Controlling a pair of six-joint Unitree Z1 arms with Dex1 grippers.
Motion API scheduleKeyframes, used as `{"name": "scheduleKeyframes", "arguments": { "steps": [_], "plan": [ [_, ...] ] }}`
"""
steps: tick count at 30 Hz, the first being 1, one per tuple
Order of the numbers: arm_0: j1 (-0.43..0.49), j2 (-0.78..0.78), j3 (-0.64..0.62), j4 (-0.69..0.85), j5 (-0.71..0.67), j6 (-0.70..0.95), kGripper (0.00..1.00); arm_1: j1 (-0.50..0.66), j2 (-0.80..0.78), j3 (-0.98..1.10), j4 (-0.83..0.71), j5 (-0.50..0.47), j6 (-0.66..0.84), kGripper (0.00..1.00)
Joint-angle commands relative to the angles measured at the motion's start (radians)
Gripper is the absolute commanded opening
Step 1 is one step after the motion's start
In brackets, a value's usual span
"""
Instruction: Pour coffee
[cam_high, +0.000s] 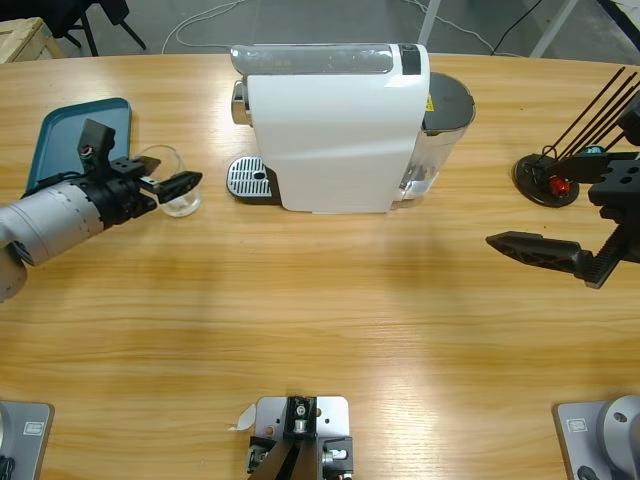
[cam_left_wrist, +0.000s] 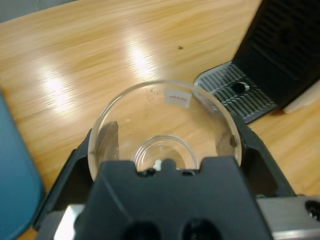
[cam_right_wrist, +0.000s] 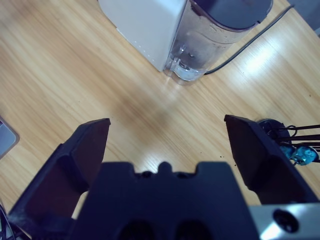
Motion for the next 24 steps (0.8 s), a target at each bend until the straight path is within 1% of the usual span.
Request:
{"name": "scheduleKeyframes", "arguments": {
  "steps": [1, 9, 14, 19, 24],
  "plan": [
    [-0.021, -0.022, -0.103, 0.002, -0.067, 0.004, 0.237, -0.025, -0.055, 0.039, 0.011, 0.001, -0.007, 1.000],
    [-0.021, -0.044, -0.344, 0.366, -0.122, 0.004, 0.241, -0.061, -0.079, 0.055, 0.012, 0.005, -0.019, 1.000],
    [-0.021, -0.061, -0.397, 0.521, -0.177, 0.004, 0.241, -0.064, -0.090, 0.070, 0.010, 0.006, -0.020, 1.000],
    [-0.021, -0.064, -0.402, 0.535, -0.217, 0.006, 0.241, -0.064, -0.091, 0.073, 0.006, 0.006, -0.020, 1.000],
    [-0.050, -0.058, -0.393, 0.535, -0.223, 0.007, 0.241, -0.064, -0.101, 0.076, 0.007, 0.005, -0.020, 1.000]
  ]
}}
